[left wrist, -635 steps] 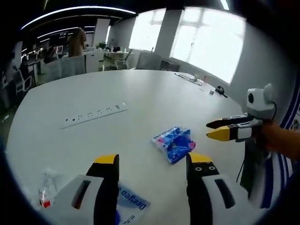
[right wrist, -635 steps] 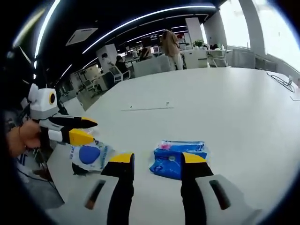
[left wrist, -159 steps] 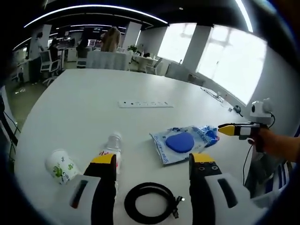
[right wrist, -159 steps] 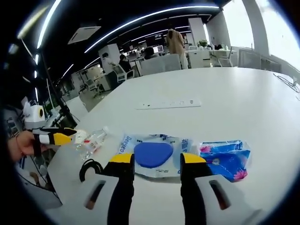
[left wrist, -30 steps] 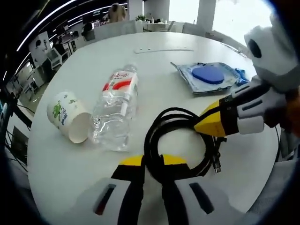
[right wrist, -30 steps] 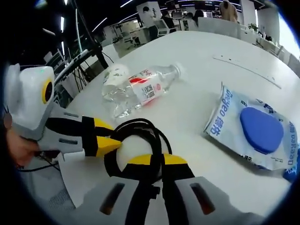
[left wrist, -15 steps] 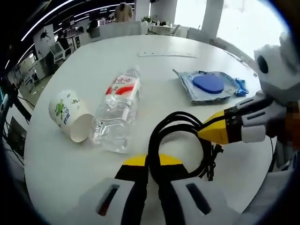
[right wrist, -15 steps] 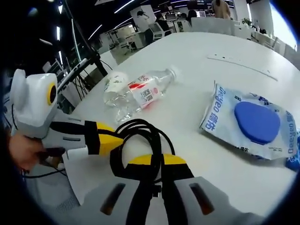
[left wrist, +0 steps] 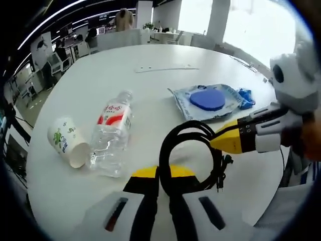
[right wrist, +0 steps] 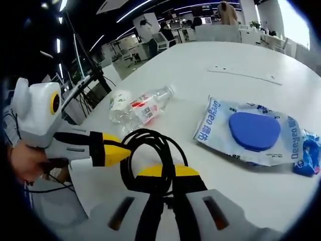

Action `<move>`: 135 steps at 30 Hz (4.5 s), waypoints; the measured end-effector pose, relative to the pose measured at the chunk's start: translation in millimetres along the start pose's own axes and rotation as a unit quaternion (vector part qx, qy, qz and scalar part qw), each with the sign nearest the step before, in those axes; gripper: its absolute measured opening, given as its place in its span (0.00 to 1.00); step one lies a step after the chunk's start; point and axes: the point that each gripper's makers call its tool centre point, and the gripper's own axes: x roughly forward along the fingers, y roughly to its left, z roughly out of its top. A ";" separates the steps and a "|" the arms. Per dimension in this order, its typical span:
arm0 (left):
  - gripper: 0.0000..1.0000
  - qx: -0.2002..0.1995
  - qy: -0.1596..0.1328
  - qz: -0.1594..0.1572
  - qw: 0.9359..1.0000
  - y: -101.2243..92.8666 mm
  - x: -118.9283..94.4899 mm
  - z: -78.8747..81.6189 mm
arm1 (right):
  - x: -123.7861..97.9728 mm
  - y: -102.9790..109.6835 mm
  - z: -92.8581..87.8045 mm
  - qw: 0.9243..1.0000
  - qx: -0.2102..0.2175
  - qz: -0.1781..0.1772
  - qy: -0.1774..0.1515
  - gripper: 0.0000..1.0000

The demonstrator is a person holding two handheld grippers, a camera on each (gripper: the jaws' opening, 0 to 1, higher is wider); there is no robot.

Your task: Arrange the tabletop items into an orderly group along one side of the table until the central work area is clear of visible clutter.

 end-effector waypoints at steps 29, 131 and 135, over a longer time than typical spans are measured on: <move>0.03 0.084 -0.003 -0.107 0.991 -125.4 20.3 41.7 | -101.1 -86.6 -20.7 0.992 0.080 -0.084 -0.058 0.01; 0.25 0.086 0.051 -0.186 0.978 -202.4 110.4 40.9 | -109.1 -205.5 -74.2 0.981 0.114 -0.154 -0.027 0.16; 0.27 0.089 0.049 -0.186 0.977 -201.2 107.2 41.8 | -110.1 -203.3 -72.2 0.981 0.113 -0.152 -0.029 0.18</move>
